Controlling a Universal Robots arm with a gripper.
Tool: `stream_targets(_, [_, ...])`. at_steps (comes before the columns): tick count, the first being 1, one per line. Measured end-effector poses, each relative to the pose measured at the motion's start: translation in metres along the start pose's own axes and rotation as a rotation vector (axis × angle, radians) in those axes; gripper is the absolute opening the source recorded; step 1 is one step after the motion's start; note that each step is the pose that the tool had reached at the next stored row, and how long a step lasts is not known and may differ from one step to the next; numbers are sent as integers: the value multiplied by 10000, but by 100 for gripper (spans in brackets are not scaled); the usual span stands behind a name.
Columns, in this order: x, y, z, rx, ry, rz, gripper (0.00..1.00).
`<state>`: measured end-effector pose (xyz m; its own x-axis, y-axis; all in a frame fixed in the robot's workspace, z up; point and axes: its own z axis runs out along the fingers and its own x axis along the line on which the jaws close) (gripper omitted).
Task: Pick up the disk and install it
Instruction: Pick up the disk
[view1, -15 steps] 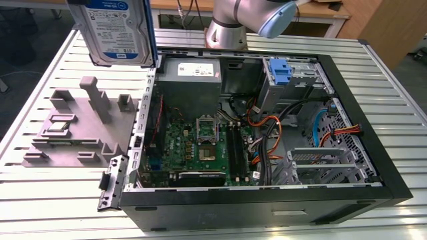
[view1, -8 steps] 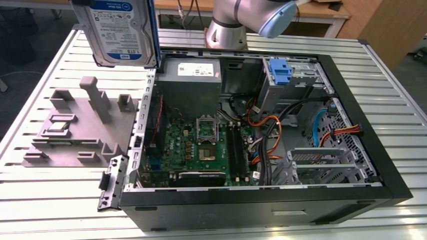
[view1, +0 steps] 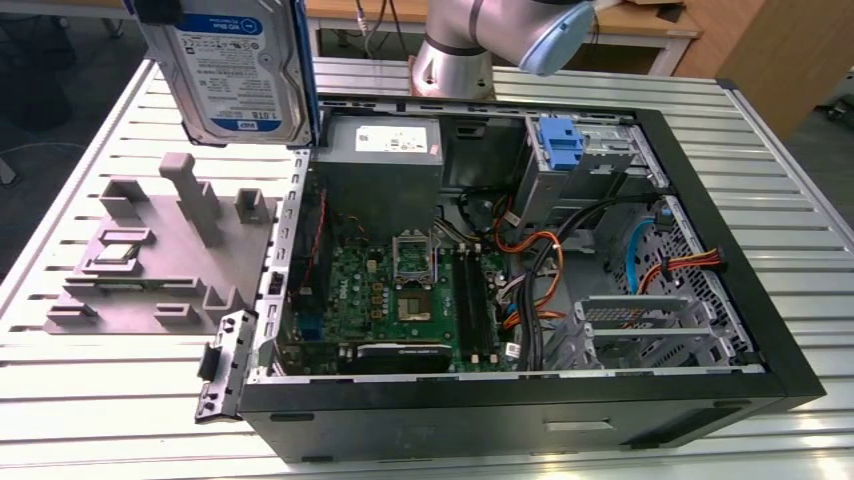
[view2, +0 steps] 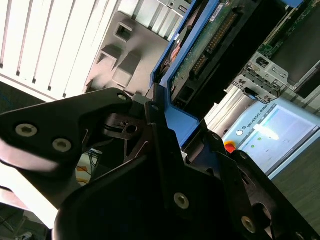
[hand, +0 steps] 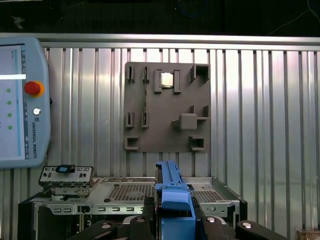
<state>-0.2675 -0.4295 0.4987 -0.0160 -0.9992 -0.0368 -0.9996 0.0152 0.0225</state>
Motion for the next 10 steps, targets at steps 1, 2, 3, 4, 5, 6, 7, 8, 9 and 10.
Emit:
stream_targets(1, [0,0,0,0,0,0,37])
stream_targets(2, [0,0,0,0,1,0,37])
stream_targets(3, [0,0,0,0,1,0,37])
stream_targets(4, [0,0,1,0,0,0,37])
stream_targets(5, [0,0,1,0,0,0,37])
stream_targets(6, [0,0,1,0,0,0,37])
stream_targets(7, [0,0,1,0,0,0,37])
stream_targets(8, [0,0,1,0,0,0,37])
stream_targets(9, [1,0,2,0,0,0,37])
stream_targets(10, [1,0,2,0,0,0,37])
